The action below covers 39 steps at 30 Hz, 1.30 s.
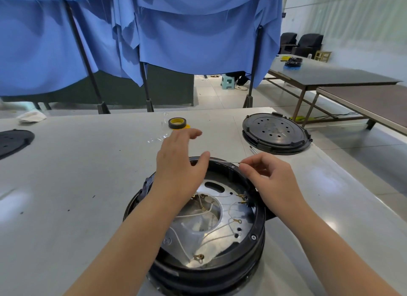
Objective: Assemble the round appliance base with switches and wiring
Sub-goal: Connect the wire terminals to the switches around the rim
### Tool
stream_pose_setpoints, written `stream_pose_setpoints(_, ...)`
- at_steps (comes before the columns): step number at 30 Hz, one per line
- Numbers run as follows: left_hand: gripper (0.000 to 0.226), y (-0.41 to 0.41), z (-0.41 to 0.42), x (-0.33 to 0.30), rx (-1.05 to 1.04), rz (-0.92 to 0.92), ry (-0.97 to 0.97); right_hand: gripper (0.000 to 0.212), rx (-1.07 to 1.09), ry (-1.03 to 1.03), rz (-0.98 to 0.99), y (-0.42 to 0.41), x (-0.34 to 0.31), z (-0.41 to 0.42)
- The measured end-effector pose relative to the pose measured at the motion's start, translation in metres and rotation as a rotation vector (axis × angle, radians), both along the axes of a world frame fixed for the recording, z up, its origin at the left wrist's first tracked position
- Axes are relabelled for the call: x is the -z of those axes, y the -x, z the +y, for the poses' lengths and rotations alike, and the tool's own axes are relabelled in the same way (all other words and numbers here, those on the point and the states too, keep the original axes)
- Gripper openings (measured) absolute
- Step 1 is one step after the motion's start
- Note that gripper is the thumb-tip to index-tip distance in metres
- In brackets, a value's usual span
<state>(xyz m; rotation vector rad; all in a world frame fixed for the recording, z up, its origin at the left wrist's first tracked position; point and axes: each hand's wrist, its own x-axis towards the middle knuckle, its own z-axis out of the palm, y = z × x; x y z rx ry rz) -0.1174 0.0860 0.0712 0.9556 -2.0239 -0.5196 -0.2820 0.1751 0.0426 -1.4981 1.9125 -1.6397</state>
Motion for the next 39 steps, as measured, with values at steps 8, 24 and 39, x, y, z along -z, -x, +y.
stream_pose_setpoints(8, 0.012, 0.01, 0.013, 0.004, 0.273, -0.275, 0.276, 0.019, -0.075, 0.033, -0.008, -0.01, -0.001, 0.0)
stream_pose_setpoints(24, 0.007, 0.006, 0.011, 0.005, 0.403, -0.222, -0.069, 0.014, -0.279, -0.165, -0.042, 0.006, -0.006, 0.006)
stream_pose_setpoints(39, 0.012, 0.007, 0.01, 0.009, 0.45, -0.27, -0.234, 0.025, -0.125, -0.003, -0.251, -0.005, 0.008, -0.002)
